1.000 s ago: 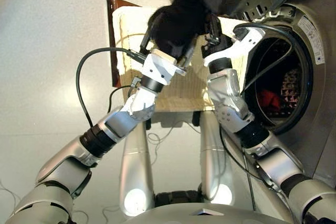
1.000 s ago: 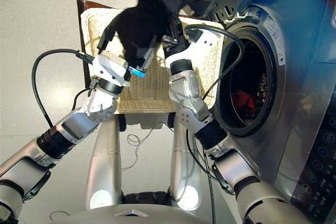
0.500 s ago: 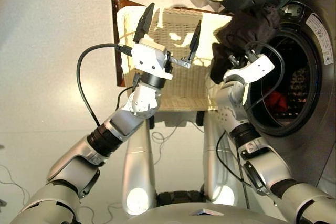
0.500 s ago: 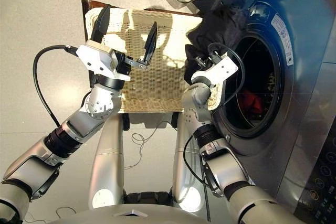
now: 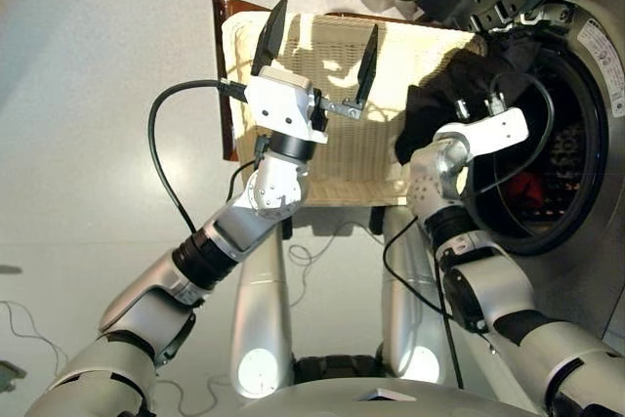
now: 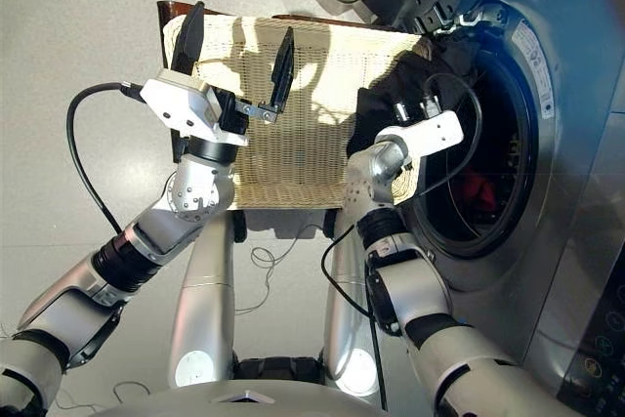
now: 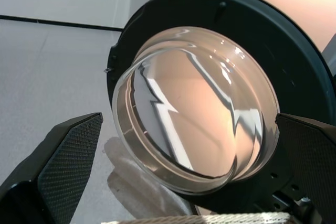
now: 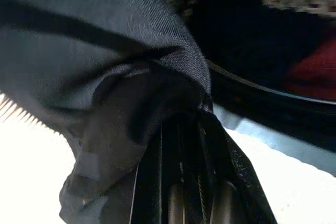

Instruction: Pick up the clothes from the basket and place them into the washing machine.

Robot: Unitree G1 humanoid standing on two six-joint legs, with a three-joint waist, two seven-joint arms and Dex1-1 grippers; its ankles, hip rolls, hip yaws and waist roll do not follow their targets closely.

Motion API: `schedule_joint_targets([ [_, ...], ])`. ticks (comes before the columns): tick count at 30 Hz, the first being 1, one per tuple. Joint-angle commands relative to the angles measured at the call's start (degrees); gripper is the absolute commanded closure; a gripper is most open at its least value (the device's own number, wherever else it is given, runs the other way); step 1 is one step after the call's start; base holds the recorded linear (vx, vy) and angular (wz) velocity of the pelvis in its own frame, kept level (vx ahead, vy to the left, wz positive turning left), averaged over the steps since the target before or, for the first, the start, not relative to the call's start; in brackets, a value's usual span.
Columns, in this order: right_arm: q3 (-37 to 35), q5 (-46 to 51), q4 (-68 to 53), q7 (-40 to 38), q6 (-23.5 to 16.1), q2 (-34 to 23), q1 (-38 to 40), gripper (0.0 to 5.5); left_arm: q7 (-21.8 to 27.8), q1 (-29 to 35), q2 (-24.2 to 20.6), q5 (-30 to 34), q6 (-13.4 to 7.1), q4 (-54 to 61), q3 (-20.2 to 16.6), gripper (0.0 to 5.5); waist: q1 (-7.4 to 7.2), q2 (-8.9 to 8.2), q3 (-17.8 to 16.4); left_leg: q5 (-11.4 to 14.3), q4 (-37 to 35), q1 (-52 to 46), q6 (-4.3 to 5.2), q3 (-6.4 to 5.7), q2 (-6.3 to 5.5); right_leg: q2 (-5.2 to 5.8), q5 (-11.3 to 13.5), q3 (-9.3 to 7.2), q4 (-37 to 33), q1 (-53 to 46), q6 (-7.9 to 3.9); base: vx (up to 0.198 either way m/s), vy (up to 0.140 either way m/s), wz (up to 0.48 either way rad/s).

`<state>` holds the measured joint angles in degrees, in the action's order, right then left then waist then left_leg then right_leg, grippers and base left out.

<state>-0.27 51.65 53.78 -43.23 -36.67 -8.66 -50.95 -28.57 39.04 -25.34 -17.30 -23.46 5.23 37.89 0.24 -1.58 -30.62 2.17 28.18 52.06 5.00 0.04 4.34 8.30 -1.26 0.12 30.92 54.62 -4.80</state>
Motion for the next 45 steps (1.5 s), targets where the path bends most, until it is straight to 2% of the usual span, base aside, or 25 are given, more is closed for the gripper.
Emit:
schedule_joint_targets([
  [1,-5.62,5.11,0.99,-3.54,-5.00,-9.40,-0.49,5.50,0.34,1.46,0.58,-1.64,-4.62,6.77,-0.40,0.00,-0.83,5.30,0.83,-1.35,-2.16,-0.07,0.72,3.59,-1.69,0.30,0.74,2.02,-2.51,0.03,-2.81,0.000,0.000,0.000],
  [6,-7.47,8.12,4.76,-3.88,-4.61,-14.55,-2.27,5.50,0.82,1.66,0.10,-2.56,-4.47,7.15,-0.40,0.00,-0.55,5.73,0.83,-1.21,-1.72,0.38,0.75,3.34,-1.78,0.45,0.47,2.10,-1.78,0.59,-2.84,0.000,0.000,0.000],
  [7,-8.28,9.67,6.94,-4.42,-3.92,-16.51,-2.40,5.50,1.02,1.21,-0.31,-2.95,-4.46,7.12,-0.04,0.00,-0.60,5.71,0.83,-0.36,-1.38,-0.11,0.86,3.38,-1.72,0.52,-0.35,2.11,-1.32,0.15,-2.90,0.000,0.000,0.000],
  [8,-8.35,10.65,8.26,-4.25,-3.52,-17.60,-2.98,5.50,1.13,1.51,-0.61,-3.20,-4.40,7.19,0.14,0.00,-0.59,5.76,0.83,-1.00,-1.60,0.40,0.81,3.42,-1.71,0.52,0.31,2.22,-1.51,0.68,-2.87,0.000,0.000,0.000],
  [12,-8.16,13.19,13.13,-3.88,-1.25,-20.87,-3.79,5.50,1.65,1.22,-1.79,-4.23,-3.98,7.56,0.35,0.00,-0.52,5.92,0.83,-1.02,-1.44,1.02,0.81,3.61,-1.71,0.45,0.42,2.49,-1.51,1.07,-2.89,0.000,0.000,0.000],
  [21,-6.93,9.19,11.87,-5.96,0.40,-27.69,-4.20,5.50,1.59,0.31,-3.03,-4.89,-4.55,10.91,-1.22,0.00,-0.82,6.81,0.83,-0.68,0.65,4.62,0.79,3.40,-1.91,-0.06,-0.48,3.61,1.32,5.16,-2.60,0.000,0.000,0.000],
  [24,-6.86,7.79,10.01,-7.22,-0.39,-30.49,-4.02,5.50,1.44,-0.65,-3.36,-5.30,-4.85,12.59,-2.16,0.00,-1.03,7.14,0.83,1.08,4.18,7.07,0.68,3.14,-1.99,-0.38,-2.41,4.06,4.93,7.80,-2.06,0.000,0.000,0.000],
  [26,-6.69,6.39,9.04,-8.26,-0.44,-32.27,-4.68,5.50,0.92,-0.71,-3.72,-5.16,-4.95,13.67,-2.78,0.00,-1.11,7.23,0.83,1.01,5.92,9.51,0.52,3.03,-1.86,-0.52,-2.25,4.22,6.78,10.34,-1.84,0.000,0.000,0.000],
  [27,-6.65,5.52,8.23,-8.91,-0.57,-33.21,-4.38,5.50,0.55,-1.37,-3.91,-5.08,-5.00,14.48,-3.10,0.00,-1.23,7.32,0.83,2.11,7.57,10.69,0.55,3.03,-1.63,-0.52,-3.41,4.38,8.74,11.56,-1.68,0.000,0.000,0.000],
  [30,-6.70,2.92,6.96,-10.92,-0.43,-35.27,-4.13,5.50,-0.27,-2.10,-4.58,-4.37,-4.76,16.79,-4.09,0.00,-1.58,7.17,0.83,3.25,11.41,13.96,0.48,2.79,-1.52,-0.92,-4.59,4.72,12.70,15.17,-1.25,0.000,0.000,0.000],
  [33,-6.27,3.55,7.31,-10.30,-0.41,-37.20,-4.16,5.50,-1.07,-2.72,-5.88,-4.13,-4.94,17.24,-4.54,0.00,-1.80,6.63,0.83,4.37,14.50,16.67,0.04,2.62,-1.58,-1.41,-5.17,4.59,15.86,18.16,-1.30,0.000,0.000,0.000],
  [36,-6.13,4.15,8.13,-9.08,-0.21,-39.72,-4.37,5.50,-1.34,-3.20,-7.41,-4.16,-5.25,18.41,-5.59,0.00,-1.84,6.32,0.83,4.88,17.28,19.40,-0.14,2.99,-1.58,-1.81,-5.35,4.47,18.19,20.82,-1.42,0.000,0.000,0.000],
  [39,-6.02,5.05,10.27,-7.66,0.47,-42.06,-4.61,5.50,-1.47,-3.67,-8.71,-4.40,-5.17,18.97,-6.05,0.00,-1.88,6.10,0.83,6.44,21.16,21.46,-0.12,2.98,-1.48,-2.36,-6.76,4.32,21.64,22.75,-1.57,0.000,0.000,0.000],
  [45,-5.39,7.68,12.21,-4.41,0.05,-44.31,-5.33,5.50,-1.11,-3.77,-9.93,-5.70,-5.25,19.07,-7.04,0.00,-1.82,5.88,0.83,6.99,22.79,22.48,-0.21,3.08,-1.26,-2.45,-7.20,4.13,23.42,23.98,-1.58,0.000,0.000,0.000],
])
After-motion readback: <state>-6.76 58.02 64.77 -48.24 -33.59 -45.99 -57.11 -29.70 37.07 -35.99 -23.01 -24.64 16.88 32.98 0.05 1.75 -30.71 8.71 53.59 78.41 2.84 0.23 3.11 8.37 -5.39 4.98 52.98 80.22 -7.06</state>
